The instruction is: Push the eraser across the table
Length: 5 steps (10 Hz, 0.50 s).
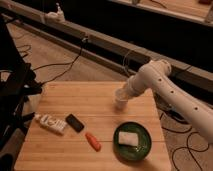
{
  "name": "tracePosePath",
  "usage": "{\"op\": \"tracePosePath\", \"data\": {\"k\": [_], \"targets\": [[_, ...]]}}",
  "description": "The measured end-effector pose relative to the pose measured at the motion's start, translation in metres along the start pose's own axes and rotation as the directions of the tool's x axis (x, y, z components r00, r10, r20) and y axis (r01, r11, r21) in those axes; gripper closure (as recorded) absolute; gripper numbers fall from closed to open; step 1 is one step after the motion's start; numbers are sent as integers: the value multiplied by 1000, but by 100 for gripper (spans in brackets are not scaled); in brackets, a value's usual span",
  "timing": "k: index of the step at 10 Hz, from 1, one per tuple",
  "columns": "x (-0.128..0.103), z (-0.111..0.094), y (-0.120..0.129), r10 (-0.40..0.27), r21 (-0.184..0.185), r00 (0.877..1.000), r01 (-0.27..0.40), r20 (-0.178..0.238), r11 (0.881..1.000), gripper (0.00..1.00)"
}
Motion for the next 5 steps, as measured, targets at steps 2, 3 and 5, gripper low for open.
{"op": "tracePosePath", "data": {"k": [2, 3, 5], "targets": [[-31, 31, 22, -85, -69, 995, 88, 43, 994, 100], [-44, 49, 35, -131, -103, 990, 136, 58, 985, 100], [-63, 79, 50, -199, -132, 978, 207, 65, 969, 100]]}}
